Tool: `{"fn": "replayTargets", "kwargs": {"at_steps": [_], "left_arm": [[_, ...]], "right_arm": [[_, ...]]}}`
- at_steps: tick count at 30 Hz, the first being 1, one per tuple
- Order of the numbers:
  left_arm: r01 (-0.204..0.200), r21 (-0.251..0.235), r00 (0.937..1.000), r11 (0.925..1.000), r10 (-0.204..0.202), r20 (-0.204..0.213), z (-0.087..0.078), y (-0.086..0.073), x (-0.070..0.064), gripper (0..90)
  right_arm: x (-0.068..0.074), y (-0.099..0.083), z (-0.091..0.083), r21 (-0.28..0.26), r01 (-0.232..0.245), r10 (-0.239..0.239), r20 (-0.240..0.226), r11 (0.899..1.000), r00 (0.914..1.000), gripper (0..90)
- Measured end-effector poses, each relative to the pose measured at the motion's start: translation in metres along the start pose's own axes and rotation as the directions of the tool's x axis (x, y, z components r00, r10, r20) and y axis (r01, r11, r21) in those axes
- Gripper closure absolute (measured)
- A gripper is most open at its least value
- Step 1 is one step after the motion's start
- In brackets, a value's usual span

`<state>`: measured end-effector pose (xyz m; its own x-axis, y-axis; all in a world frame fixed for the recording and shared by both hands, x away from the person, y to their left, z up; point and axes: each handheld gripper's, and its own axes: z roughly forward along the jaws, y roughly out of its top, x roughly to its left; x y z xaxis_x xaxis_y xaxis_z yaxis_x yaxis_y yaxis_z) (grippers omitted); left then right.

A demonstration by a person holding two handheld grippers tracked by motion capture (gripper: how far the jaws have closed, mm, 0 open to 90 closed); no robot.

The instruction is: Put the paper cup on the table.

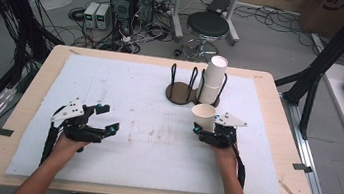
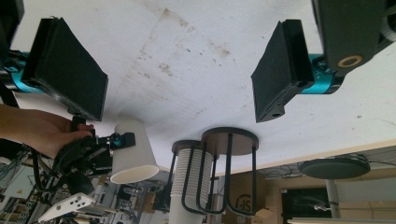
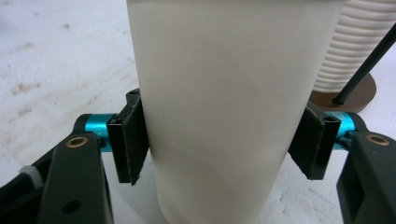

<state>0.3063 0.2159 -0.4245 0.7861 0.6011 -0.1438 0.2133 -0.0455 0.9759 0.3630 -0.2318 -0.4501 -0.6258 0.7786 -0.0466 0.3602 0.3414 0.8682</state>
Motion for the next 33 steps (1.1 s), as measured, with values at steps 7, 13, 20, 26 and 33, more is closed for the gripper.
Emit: {"fn": "replayTargets", "kwargs": {"at_steps": [7, 13, 20, 26, 33], "left_arm": [[0.0, 0.001, 1.0, 1.0, 0.0, -0.001, 0.0, 0.0, 0.0, 18.4], [0.001, 0.002, 1.0, 1.0, -0.001, 0.0, 0.001, 0.0, 0.0, 18.6], [0.001, 0.007, 1.0, 1.0, -0.001, 0.001, 0.001, -0.001, 0.0, 19.0], [-0.002, 0.017, 1.0, 0.9999, 0.002, 0.004, 0.002, -0.001, 0.0, 19.2], [0.007, 0.024, 1.0, 0.9997, -0.007, 0.005, 0.002, -0.002, 0.001, 19.1]], "right_arm": [[-0.003, -0.001, -0.003, 0.032, -0.023, 0.024, -0.017, 0.999, 0.9996, 31.4], [-0.006, -0.004, -0.011, 0.065, -0.032, 0.034, -0.033, 0.997, 0.9989, 31.4], [-0.009, -0.01, -0.015, 0.068, -0.045, 0.049, -0.053, 0.997, 0.9974, 30.4], [-0.009, -0.01, -0.016, 0.079, -0.044, 0.048, -0.046, 0.996, 0.9978, 27.4], [-0.008, -0.011, -0.023, 0.075, -0.075, 0.078, -0.032, 0.994, 0.9965, 19.4]]}}
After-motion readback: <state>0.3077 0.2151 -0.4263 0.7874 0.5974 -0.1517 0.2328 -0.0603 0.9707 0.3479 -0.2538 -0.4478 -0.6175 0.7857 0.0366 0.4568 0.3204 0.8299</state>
